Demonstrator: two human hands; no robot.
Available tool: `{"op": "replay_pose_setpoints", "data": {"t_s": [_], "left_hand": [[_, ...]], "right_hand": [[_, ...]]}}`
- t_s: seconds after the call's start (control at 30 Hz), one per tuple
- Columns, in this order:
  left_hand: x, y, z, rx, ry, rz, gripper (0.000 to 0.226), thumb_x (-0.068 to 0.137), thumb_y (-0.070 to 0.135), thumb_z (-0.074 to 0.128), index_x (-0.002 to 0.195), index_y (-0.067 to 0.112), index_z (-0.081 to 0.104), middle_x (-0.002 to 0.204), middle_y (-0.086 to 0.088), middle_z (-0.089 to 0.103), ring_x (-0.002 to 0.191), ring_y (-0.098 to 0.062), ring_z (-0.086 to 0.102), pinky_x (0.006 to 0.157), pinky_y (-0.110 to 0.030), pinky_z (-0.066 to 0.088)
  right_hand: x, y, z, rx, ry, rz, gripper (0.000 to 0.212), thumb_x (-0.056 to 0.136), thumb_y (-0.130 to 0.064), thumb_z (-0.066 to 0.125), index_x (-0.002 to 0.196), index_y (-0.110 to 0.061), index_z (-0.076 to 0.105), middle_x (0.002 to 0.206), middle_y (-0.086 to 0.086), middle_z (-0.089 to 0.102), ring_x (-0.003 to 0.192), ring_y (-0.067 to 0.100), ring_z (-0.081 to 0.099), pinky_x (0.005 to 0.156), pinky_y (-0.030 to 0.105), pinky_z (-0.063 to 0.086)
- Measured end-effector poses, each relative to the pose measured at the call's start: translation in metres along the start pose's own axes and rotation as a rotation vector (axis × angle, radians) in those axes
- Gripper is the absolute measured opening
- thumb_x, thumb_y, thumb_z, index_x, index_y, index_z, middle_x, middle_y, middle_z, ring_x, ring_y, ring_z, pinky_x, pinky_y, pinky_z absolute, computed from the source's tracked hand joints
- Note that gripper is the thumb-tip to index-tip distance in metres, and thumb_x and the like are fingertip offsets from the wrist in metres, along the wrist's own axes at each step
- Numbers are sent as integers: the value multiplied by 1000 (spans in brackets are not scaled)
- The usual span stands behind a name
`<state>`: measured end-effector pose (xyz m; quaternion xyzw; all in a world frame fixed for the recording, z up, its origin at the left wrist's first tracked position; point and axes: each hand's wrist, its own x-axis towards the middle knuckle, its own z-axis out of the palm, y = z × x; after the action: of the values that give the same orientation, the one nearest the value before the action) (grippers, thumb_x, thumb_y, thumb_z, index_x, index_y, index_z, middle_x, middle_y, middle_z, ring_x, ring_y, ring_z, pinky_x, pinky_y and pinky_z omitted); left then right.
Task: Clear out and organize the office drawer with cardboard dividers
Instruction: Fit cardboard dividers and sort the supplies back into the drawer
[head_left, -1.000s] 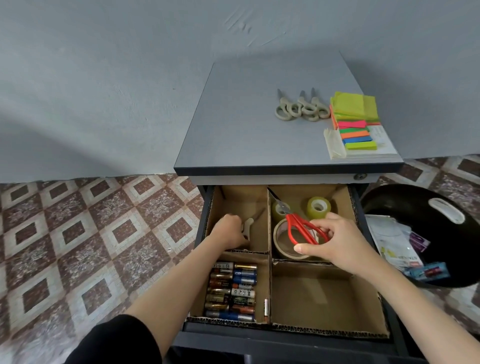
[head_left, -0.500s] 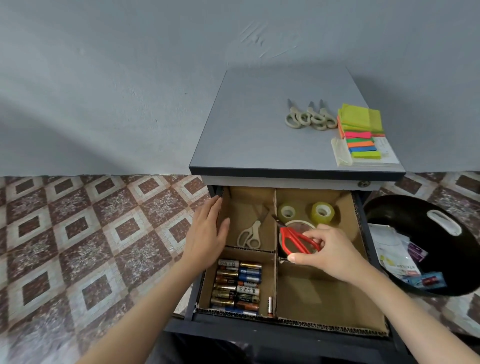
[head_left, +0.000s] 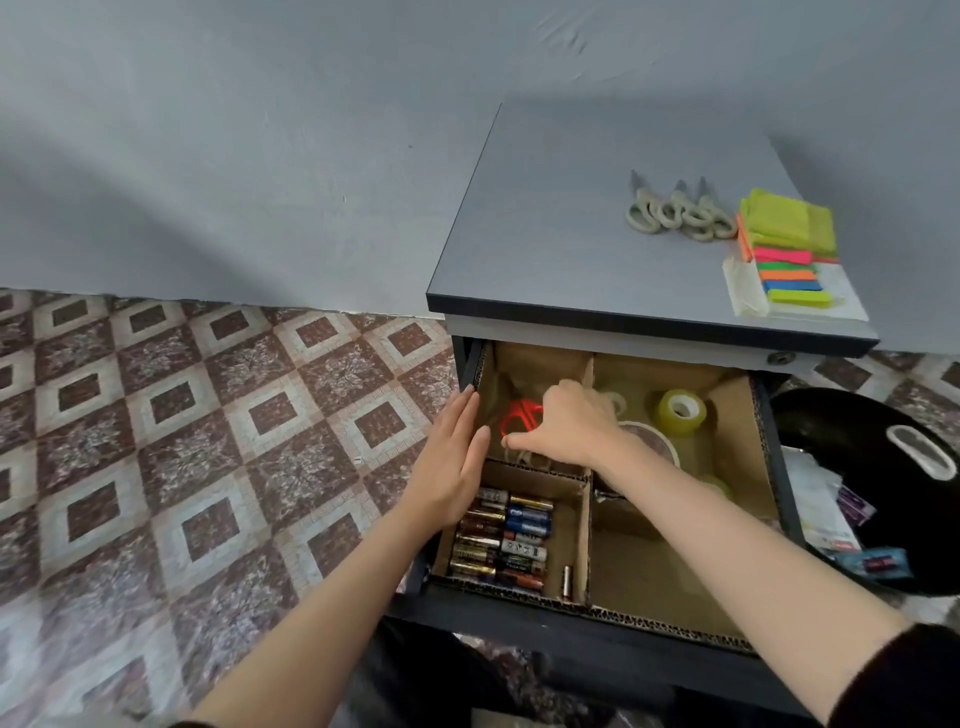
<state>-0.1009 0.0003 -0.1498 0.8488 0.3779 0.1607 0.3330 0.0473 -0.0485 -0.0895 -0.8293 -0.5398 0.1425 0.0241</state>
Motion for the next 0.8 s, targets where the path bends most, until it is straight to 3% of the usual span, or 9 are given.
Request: {"op": "replay_pose_setpoints", "data": {"t_s": [0.1,0.27,0.43,0.57,0.7,0.8], "left_hand": [[0,-1,1,-4,11,-6,54,101,38,18,149,13,16,157,2,10,144,-7,2,113,-17,-2],[1,-4,3,-8,21,1,67,91,47,16,149,15,18,157,3,13,143,-6,6,112,-16,1],[1,-5,3,6,30,9,61,96,46,19,149,15,18,157,4,14,143,-6,7,111,-15,1],[1,-4,3,25,41,17,56,99,39,24,149,15,18,157,3,14,143,-6,7,112,-15,1],[1,-3,3,13,39,17,56,99,40,26,149,15,18,157,4,14,143,-6,7,111,-14,1],[1,-3,3,14,36,14,59,97,43,25,149,16,18,157,5,14,143,-5,7,112,-16,2]], "right_hand": [[7,-14,12,26,-42,5,48,82,-61,56,89,-14,55,86,1,51,88,20,59,67,27,42],[12,-26,27,148,-93,91,40,89,-45,57,106,-9,61,88,3,55,81,18,58,71,26,50],[15,-23,27,212,-156,117,43,87,-42,60,110,-6,60,107,8,62,94,23,62,76,29,52],[15,-11,8,147,-198,89,45,80,-43,70,102,-5,60,95,5,58,85,20,58,71,28,49],[12,0,12,77,-231,86,22,86,-11,65,105,-1,61,95,10,59,80,21,56,61,23,45],[12,0,20,139,-198,53,27,88,-2,59,114,-1,60,107,13,61,86,22,59,69,24,48]]}}
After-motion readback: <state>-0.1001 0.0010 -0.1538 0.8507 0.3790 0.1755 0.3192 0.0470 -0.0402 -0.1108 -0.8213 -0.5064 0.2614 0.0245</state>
